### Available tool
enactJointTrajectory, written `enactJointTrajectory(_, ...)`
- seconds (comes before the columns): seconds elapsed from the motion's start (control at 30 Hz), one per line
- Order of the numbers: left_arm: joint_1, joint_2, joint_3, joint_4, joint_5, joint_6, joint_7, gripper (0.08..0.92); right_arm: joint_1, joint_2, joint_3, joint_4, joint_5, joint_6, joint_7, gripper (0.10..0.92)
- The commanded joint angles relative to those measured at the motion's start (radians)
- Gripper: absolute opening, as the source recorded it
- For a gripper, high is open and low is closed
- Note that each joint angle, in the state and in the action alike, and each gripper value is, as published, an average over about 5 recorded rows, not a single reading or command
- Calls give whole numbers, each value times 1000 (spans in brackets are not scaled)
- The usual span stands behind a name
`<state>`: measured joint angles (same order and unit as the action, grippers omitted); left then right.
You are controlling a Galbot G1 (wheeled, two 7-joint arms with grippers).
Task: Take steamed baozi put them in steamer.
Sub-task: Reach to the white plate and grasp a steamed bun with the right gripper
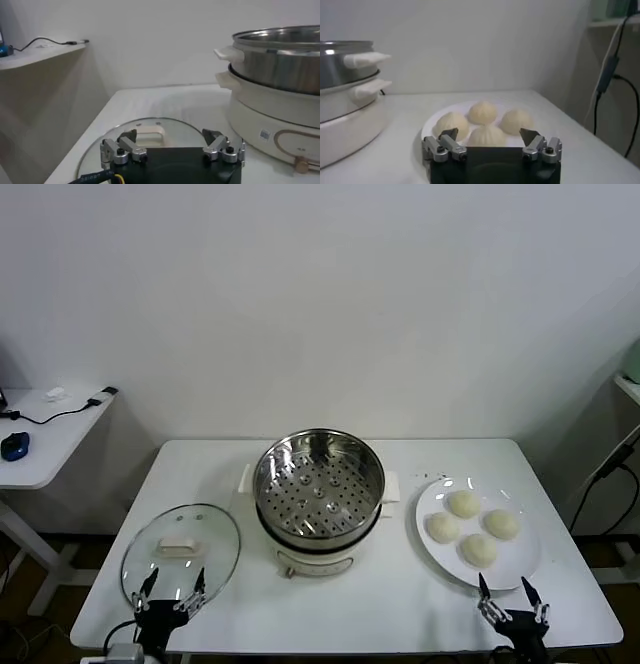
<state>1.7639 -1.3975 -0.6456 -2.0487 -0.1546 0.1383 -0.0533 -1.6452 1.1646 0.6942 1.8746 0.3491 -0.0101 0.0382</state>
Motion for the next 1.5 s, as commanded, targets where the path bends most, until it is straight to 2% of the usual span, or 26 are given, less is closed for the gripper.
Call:
enactJointTrajectory(0.03, 0, 2, 2, -2, 0, 6, -1, 823, 162, -72, 50, -6, -49, -163, -35, 823)
enactJointTrajectory(0.23, -2, 1, 17, -7, -1, 2, -3, 823, 493, -310, -73, -166, -60, -275, -183, 823)
enactJointTrajectory(0.37, -1, -1, 24, -15, 1, 0, -3, 823, 704, -511, -288, -269, -114, -248, -359, 823)
enactJointTrajectory(0.57, 6, -5, 21, -21, 2, -6, -5, 823, 958, -740, -636, -402, -213, -131, -729, 823)
enactJointTrajectory(0.7, 8, -10, 19, -15, 4, -11, -7, 823, 1161, -812, -852, -514, -249, -46, -999, 823)
enactJointTrajectory(0.8, 7, -15, 19, -13, 6, -12, -7, 823, 1356, -821, -1045, -604, -292, 4, -1136, 823)
enactJointTrajectory(0.9, 5, -23, 19, -12, 6, -12, -7, 823, 1574, -799, -1267, -666, -311, 15, -1203, 823)
enactJointTrajectory(1.1, 0, -38, 18, -10, 7, -10, -6, 823, 1890, -659, -1655, -781, -281, -26, -1215, 823)
enactJointTrajectory(1.23, -5, -46, 15, -7, 10, -10, -5, 823, 1936, -551, -1752, -862, -243, -73, -1195, 823)
enactJointTrajectory(1.5, -6, -66, 1, -1, 14, -12, -6, 823, 1846, -376, -1724, -1029, -255, -99, -1161, 823)
